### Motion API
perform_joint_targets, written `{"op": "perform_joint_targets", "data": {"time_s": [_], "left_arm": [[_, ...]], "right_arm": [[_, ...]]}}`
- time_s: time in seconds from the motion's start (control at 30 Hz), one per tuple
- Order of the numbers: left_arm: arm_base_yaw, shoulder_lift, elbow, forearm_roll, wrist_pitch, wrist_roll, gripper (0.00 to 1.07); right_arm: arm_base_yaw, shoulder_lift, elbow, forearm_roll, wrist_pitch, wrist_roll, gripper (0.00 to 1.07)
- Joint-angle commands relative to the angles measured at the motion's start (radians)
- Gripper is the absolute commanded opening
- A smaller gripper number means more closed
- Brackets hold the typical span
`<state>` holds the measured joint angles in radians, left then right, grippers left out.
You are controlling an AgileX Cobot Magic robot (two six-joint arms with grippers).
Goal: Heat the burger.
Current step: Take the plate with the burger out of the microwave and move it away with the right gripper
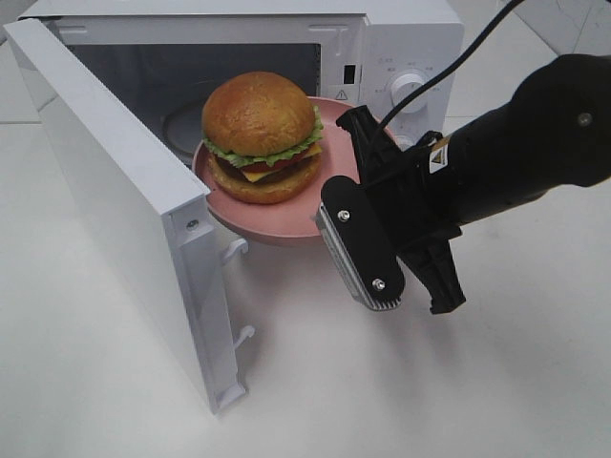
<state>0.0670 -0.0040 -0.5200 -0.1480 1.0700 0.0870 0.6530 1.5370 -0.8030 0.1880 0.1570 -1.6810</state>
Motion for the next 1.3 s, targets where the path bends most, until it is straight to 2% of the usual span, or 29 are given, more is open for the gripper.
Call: {"op": "perform_joint_targets", "data": {"time_s": [0.03, 0.5, 0.97, 1.3], "left_arm": [[0.002, -0.008, 0.003, -0.002, -0.002, -0.007, 0.98], [0.002, -0.008, 0.003, -0.002, -0.002, -0.007, 0.98], [0.002, -0.008, 0.003, -0.002, -0.002, -0.007, 0.98], [0.002, -0.008, 0.003, -0.002, -0.002, -0.007, 0.98]], "right_arm": [[-0.002, -0.047, 0.017, 0.013, -0.063, 0.016, 0.0], [-0.002, -0.247, 0.219, 0.011, -0.061, 0.113, 0.0], [-0.002, -0.476, 0.364, -0.004, 0.009, 0.19, 0.0], [-0.002, -0.656, 0.387, -0.188, 0.161, 0.405, 0.0]]}}
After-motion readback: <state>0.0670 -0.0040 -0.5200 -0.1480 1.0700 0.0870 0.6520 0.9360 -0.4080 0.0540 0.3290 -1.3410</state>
